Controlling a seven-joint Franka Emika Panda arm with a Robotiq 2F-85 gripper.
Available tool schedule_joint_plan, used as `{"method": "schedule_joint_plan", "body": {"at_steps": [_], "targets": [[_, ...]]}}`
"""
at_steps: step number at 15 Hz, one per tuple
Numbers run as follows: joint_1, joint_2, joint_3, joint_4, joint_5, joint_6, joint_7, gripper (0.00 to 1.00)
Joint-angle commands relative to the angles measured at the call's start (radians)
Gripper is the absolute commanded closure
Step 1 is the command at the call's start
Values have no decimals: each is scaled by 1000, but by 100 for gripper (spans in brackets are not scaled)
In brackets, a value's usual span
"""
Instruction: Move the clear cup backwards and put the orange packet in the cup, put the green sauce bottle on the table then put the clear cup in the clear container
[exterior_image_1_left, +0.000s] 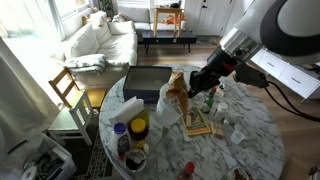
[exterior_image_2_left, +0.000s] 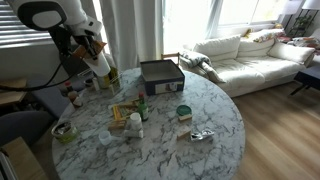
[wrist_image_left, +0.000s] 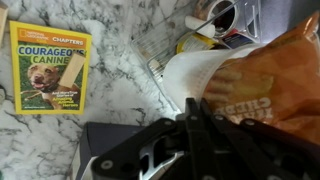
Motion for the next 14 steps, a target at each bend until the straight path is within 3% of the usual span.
{"method": "schedule_joint_plan", "body": {"at_steps": [1, 14], "targets": [[20, 125, 11, 61, 49, 6, -83, 99], [-27, 329, 56, 200, 53, 35, -164, 99]]}}
